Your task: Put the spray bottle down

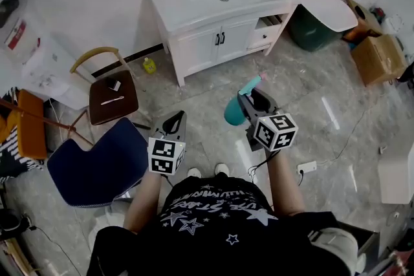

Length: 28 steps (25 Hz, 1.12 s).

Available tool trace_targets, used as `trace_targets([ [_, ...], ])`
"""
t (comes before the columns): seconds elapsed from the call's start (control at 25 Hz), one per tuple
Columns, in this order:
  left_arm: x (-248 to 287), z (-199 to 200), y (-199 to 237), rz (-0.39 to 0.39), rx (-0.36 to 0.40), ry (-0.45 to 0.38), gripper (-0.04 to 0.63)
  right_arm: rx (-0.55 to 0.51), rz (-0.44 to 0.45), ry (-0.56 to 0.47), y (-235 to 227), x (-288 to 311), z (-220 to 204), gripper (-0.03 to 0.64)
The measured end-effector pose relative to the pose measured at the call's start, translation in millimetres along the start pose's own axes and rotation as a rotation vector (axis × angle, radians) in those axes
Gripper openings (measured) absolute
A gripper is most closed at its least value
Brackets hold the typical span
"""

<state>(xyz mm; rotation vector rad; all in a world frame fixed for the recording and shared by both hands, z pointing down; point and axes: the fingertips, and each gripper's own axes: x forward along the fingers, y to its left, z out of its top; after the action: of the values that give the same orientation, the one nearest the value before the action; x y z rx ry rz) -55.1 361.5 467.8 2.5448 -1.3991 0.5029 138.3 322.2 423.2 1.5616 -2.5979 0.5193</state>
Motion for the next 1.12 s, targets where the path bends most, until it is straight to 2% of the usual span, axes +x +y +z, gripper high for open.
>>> trace_targets([
  [0.36,-24.9,-31.3,14.7,0.009,-0.057,0.037,0.015,-0.006,0.012,0.038,29.7,10.8,-19.9,0.152],
  [0.72,-43.7,-50.0,69.8,0.035,-0.085,0.04,0.015,-0.024,-0.024,0.035,56.5,38.2,-30.0,0.152],
  [0.92,-25.8,-46.8,87.9,0.046,-0.094,0.046,0.015,-0.025,-0.027,0.03,44.8,57.5,-24.3,0.152],
  [1.12,10.9,-39.2,94.5,0.051,-0.099,0.06,0.015,0.006,-0.014,0.028,11.0,100.5,-19.9,0.152],
])
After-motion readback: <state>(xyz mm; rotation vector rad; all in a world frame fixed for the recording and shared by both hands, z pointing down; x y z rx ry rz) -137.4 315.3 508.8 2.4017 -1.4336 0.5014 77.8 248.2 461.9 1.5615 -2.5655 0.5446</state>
